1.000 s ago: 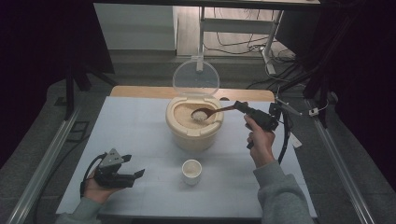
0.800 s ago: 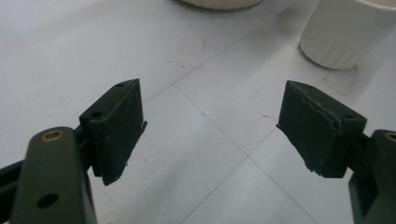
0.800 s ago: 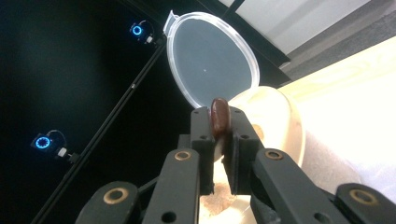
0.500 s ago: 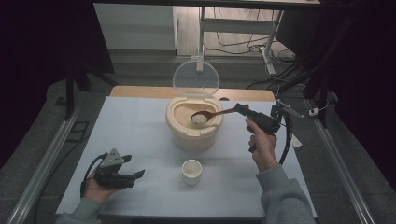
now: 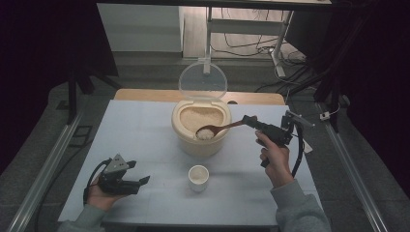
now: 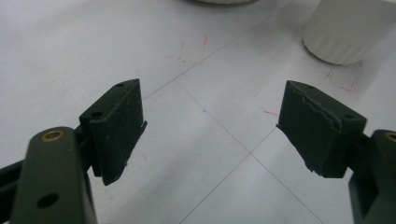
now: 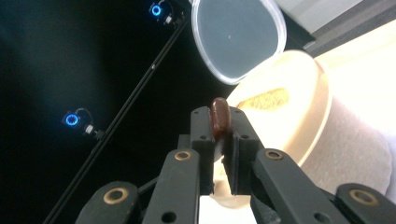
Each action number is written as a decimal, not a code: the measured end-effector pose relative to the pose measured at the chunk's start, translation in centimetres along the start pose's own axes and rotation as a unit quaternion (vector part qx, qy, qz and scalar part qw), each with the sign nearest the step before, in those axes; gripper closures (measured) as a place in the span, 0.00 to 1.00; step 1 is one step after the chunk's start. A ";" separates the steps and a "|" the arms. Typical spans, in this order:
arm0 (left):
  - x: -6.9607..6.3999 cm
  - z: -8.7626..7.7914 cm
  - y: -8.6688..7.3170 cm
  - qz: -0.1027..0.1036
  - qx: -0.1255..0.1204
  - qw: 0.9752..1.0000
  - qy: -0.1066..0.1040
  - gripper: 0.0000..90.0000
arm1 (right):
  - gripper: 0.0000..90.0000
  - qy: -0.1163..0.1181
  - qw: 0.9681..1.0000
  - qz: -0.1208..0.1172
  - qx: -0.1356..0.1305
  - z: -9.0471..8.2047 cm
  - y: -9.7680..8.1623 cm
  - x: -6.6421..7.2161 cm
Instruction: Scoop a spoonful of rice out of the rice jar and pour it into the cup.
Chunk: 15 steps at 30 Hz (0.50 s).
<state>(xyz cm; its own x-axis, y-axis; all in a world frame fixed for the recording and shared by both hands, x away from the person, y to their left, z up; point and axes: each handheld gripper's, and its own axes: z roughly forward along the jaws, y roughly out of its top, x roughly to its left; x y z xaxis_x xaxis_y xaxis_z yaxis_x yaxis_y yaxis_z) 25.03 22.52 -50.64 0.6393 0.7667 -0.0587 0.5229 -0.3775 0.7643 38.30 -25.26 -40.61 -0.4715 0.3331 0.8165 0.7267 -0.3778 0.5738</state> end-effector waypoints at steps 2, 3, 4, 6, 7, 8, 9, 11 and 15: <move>0.0 0.0 0.0 0.000 0.000 1.000 0.000 0.25 | 0.92 0.001 1.000 -0.002 0.007 0.0 -0.3 0.1; 0.0 0.0 0.0 -0.001 0.000 1.000 0.000 0.25 | 0.92 0.002 1.000 -0.003 0.011 -0.1 -0.4 0.1; 0.1 0.0 0.0 -0.001 0.000 1.000 0.000 0.25 | 0.92 0.003 1.000 -0.003 0.015 -0.1 -0.5 0.2; 0.1 0.0 0.0 -0.002 0.000 1.000 0.000 0.25 | 0.92 0.005 1.000 -0.004 0.023 -0.1 -0.9 0.2; 0.1 0.0 0.0 -0.002 0.000 1.000 0.000 0.25 | 0.92 0.006 1.000 -0.003 0.028 -0.2 -1.0 0.2; 0.1 0.0 -0.1 -0.002 0.000 1.000 0.000 0.25 | 0.92 0.007 0.999 -0.003 0.032 -0.2 -1.2 0.2; 0.1 0.0 -0.1 -0.002 0.000 1.000 0.000 0.25 | 0.92 0.007 0.999 -0.003 0.032 -0.2 -1.2 0.2; 0.1 0.0 -0.1 -0.002 0.000 1.000 0.000 0.25 | 0.92 0.007 0.999 -0.003 0.043 -0.2 -1.9 0.2; 0.1 0.0 -0.1 -0.003 0.002 1.000 0.000 0.25 | 0.92 0.009 0.998 -0.002 0.059 -0.3 -2.8 0.0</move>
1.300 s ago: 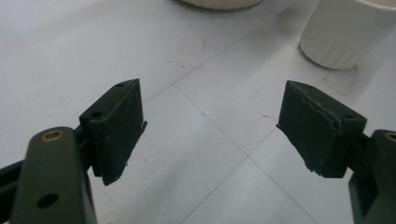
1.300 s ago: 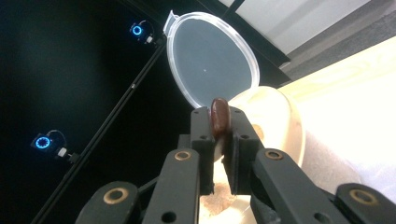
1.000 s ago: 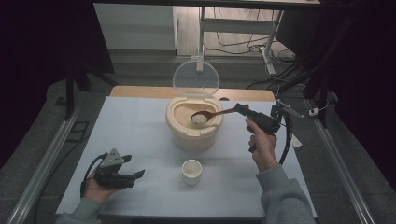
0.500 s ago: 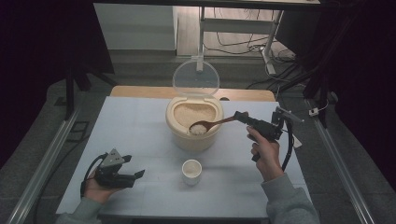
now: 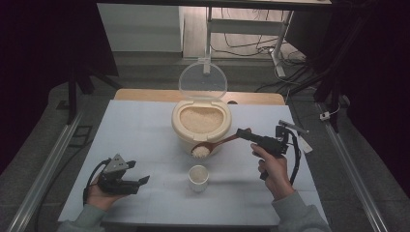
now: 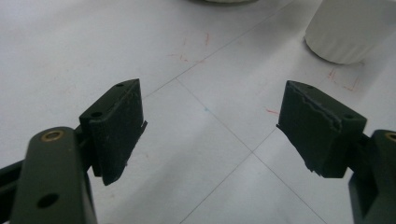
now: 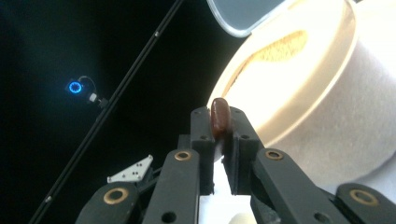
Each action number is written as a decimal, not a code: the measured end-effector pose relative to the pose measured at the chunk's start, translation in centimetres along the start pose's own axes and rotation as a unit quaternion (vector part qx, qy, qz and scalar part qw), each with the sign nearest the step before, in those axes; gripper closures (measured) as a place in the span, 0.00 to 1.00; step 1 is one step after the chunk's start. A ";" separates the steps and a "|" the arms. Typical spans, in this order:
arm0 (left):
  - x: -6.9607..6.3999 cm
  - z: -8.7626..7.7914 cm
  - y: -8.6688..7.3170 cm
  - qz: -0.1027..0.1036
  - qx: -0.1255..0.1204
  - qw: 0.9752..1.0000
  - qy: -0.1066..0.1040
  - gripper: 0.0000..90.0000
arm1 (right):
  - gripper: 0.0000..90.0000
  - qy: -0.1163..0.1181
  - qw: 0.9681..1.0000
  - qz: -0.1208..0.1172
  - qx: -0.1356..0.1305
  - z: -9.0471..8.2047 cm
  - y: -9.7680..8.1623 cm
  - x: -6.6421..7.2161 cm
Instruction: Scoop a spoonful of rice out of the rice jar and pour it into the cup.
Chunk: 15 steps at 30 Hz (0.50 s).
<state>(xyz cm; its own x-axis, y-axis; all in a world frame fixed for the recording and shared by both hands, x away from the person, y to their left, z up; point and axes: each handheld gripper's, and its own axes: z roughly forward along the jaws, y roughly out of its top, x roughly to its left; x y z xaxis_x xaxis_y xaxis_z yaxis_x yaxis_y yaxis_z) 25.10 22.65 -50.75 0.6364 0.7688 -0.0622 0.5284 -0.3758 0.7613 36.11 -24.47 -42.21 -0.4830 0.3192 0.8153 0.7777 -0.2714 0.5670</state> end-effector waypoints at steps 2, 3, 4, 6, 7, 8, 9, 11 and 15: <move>0.0 0.0 0.0 0.000 0.000 1.000 0.000 0.25 | 0.92 0.000 1.000 0.000 0.003 0.0 -0.2 -0.1; 0.0 0.0 0.0 0.000 0.000 1.000 0.000 0.25 | 0.92 0.000 1.000 0.002 0.005 0.0 -0.5 -0.2; 0.0 0.0 0.0 0.000 0.000 1.000 0.000 0.25 | 0.92 -0.002 1.000 0.003 0.007 -0.1 -0.7 -0.4; -0.1 0.0 0.0 0.000 0.001 1.000 0.000 0.25 | 0.92 -0.004 1.000 0.005 0.011 -0.1 -1.0 -0.7; -0.1 0.0 0.0 0.000 0.001 1.000 0.000 0.25 | 0.92 -0.006 1.000 0.006 0.012 -0.2 -1.2 -0.9; -0.1 0.1 0.0 0.000 0.001 1.000 0.000 0.25 | 0.92 -0.007 1.000 0.008 0.014 -0.2 -1.3 -1.0; -0.1 0.1 0.0 0.001 0.002 1.000 0.000 0.25 | 0.92 -0.010 1.000 0.011 0.017 -0.2 -1.6 -1.4; -0.1 0.1 0.0 0.001 0.002 1.000 0.000 0.25 | 0.92 -0.013 1.000 0.010 0.018 -0.2 -1.6 -1.5; 0.0 0.1 0.0 0.002 0.003 1.000 -0.001 0.25 | 0.92 -0.026 0.999 0.001 0.026 -0.2 -1.9 -1.7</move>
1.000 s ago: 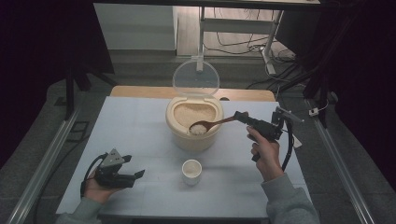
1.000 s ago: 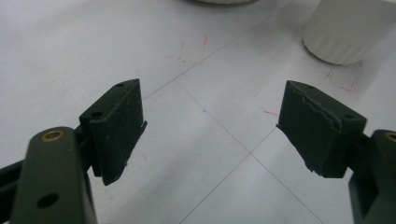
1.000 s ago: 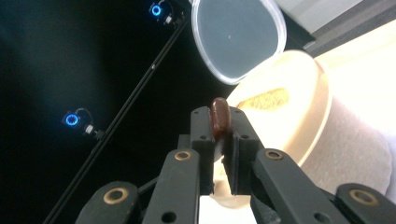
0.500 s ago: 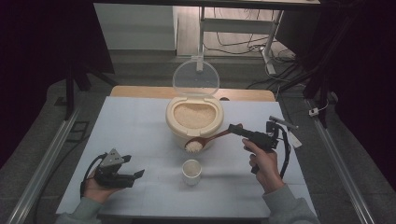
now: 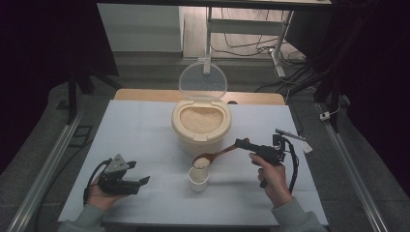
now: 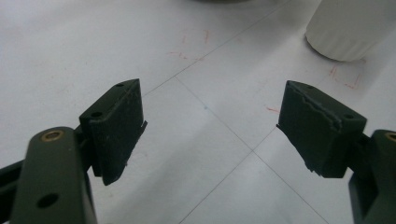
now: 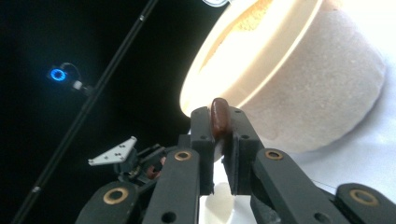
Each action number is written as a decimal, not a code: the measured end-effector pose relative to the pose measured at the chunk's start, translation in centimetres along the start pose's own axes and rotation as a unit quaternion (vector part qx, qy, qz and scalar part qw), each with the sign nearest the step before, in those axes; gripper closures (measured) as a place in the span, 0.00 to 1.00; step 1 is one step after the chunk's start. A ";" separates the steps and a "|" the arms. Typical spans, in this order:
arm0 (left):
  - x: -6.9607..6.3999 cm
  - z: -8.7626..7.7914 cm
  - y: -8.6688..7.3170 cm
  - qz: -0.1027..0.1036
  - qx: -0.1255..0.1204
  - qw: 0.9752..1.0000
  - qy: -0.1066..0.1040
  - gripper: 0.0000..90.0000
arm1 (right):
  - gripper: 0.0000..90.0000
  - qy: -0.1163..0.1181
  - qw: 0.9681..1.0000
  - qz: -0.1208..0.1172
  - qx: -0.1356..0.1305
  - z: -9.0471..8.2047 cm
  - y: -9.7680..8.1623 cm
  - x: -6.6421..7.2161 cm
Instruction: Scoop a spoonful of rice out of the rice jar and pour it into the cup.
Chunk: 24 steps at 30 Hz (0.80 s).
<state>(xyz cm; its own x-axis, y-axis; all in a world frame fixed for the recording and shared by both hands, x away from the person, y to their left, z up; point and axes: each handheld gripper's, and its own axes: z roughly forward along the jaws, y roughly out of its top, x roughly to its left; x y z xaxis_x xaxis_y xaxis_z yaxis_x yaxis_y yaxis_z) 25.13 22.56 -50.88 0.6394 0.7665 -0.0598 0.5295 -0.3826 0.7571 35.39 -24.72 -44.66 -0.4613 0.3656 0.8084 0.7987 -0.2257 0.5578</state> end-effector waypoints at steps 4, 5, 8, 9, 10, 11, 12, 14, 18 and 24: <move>0.0 0.0 0.0 0.001 0.001 1.000 -0.001 0.25 | 0.92 -0.007 1.000 -0.009 0.007 0.3 -0.2 0.1; 0.0 0.0 0.0 0.001 0.001 1.000 0.000 0.25 | 0.92 -0.009 1.000 -0.012 0.008 0.3 -0.2 0.1; 0.0 0.0 0.0 0.001 0.001 1.000 -0.001 0.25 | 0.92 -0.016 1.000 -0.022 0.013 0.4 -0.3 0.1; 0.0 0.0 0.0 0.000 0.001 1.000 -0.001 0.25 | 0.92 -0.019 0.999 -0.024 0.015 0.4 -0.3 0.2; 0.0 0.0 0.0 0.001 0.001 1.000 -0.001 0.25 | 0.92 -0.022 0.999 -0.026 0.016 0.5 -0.3 0.2; 0.0 0.0 0.0 0.001 0.002 1.000 -0.001 0.25 | 0.92 -0.025 0.999 -0.031 0.018 0.5 -0.4 0.2; 0.0 0.1 0.0 0.001 0.002 1.000 -0.001 0.25 | 0.92 -0.028 0.999 -0.034 0.020 0.5 -0.4 0.3; 0.0 0.1 0.0 0.001 0.002 1.000 -0.001 0.25 | 0.92 -0.034 0.998 -0.042 0.023 0.6 -0.4 0.5; 0.0 0.1 0.0 0.001 0.002 1.000 -0.001 0.25 | 0.92 -0.048 0.996 -0.068 0.028 0.9 -0.3 1.0; 0.0 0.0 0.0 0.001 0.002 1.000 -0.001 0.25 | 0.92 -0.058 0.991 -0.117 0.032 1.1 -0.4 2.3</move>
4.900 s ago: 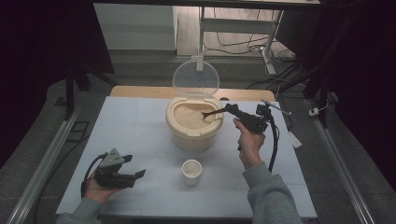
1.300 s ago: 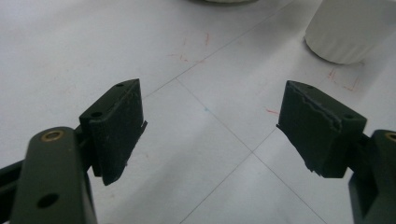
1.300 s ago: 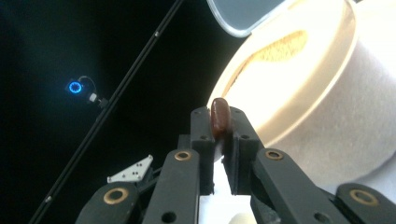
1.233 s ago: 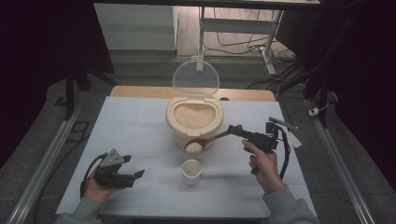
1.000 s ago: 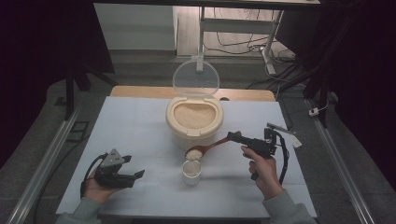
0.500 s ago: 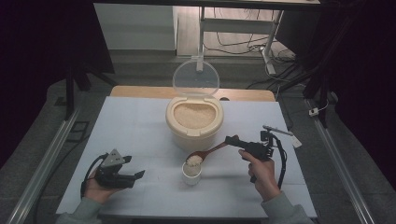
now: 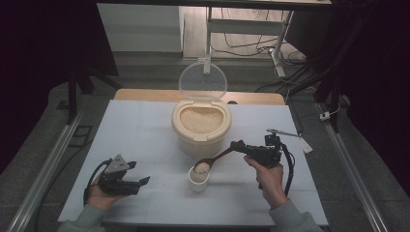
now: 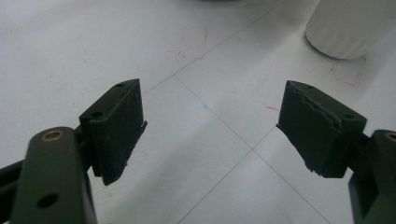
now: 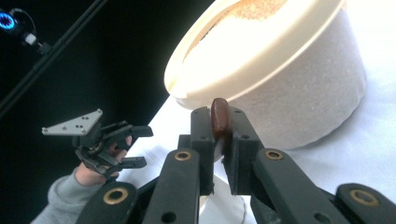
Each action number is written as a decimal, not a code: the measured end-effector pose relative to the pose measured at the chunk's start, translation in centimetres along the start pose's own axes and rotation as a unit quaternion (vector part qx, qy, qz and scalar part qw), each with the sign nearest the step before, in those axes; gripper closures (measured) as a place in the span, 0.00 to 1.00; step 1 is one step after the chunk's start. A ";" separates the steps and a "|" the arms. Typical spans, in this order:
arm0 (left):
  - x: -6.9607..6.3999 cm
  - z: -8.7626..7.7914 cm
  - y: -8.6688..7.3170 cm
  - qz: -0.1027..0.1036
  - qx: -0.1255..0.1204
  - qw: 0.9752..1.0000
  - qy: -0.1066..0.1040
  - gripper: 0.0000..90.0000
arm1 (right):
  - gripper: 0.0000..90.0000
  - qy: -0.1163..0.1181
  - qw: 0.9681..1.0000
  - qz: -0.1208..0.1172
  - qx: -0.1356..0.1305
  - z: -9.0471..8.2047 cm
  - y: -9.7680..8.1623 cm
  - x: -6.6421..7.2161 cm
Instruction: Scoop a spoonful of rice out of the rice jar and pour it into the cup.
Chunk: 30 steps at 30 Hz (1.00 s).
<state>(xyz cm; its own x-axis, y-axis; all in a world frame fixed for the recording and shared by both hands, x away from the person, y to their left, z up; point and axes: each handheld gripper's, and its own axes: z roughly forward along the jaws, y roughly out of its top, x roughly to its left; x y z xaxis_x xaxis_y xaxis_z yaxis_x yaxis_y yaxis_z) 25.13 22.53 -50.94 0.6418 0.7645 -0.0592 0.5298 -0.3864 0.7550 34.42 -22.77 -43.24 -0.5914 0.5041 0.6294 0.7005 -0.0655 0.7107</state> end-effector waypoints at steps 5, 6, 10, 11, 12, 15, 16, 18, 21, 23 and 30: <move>0.0 0.0 0.0 0.000 0.000 1.000 0.000 0.25 | 0.92 -0.009 0.999 -0.037 -0.003 -0.1 0.1 0.8; 0.0 0.0 0.0 0.000 0.000 1.000 0.000 0.25 | 0.92 -0.009 0.999 -0.037 -0.003 -0.1 0.1 0.8; 0.0 0.0 0.0 0.000 -0.001 1.000 0.000 0.25 | 0.92 -0.007 0.998 -0.070 -0.006 -0.3 0.1 1.5; 0.0 0.0 0.0 0.000 -0.001 1.000 0.000 0.25 | 0.92 -0.004 0.997 -0.082 -0.008 -0.3 0.1 1.6; 0.0 0.0 0.0 0.000 -0.001 1.000 0.000 0.25 | 0.92 -0.005 0.996 -0.092 -0.010 -0.4 0.1 1.9; 0.0 0.0 0.0 0.000 0.000 1.000 0.000 0.25 | 0.92 -0.003 0.993 -0.116 -0.016 -0.7 -0.1 2.4; 0.0 0.0 0.0 0.001 0.000 1.000 0.001 0.25 | 0.92 -0.002 0.993 -0.118 -0.017 -0.8 -0.1 2.5; 0.0 0.0 0.0 0.001 0.000 1.000 0.000 0.25 | 0.92 0.004 0.992 -0.121 -0.017 -0.8 0.0 2.5; 0.0 0.0 0.0 0.002 0.000 1.000 0.000 0.25 | 0.92 0.008 0.992 -0.122 -0.020 -0.9 0.1 2.6; 0.0 0.0 0.1 0.002 -0.001 1.000 0.000 0.25 | 0.92 0.009 0.992 -0.125 -0.022 -1.0 0.2 2.6; 0.1 0.0 0.0 0.002 -0.002 1.000 -0.001 0.25 | 0.92 0.017 0.992 -0.121 -0.034 -2.1 0.8 2.4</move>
<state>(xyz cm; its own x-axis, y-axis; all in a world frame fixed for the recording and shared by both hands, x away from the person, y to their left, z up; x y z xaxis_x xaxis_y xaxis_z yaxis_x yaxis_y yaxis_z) 25.16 22.59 -50.92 0.6446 0.7623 -0.0574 0.5252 -0.3870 0.7579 32.72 -23.45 -40.54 -0.7532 0.4821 0.4476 0.5090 -0.0040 0.8607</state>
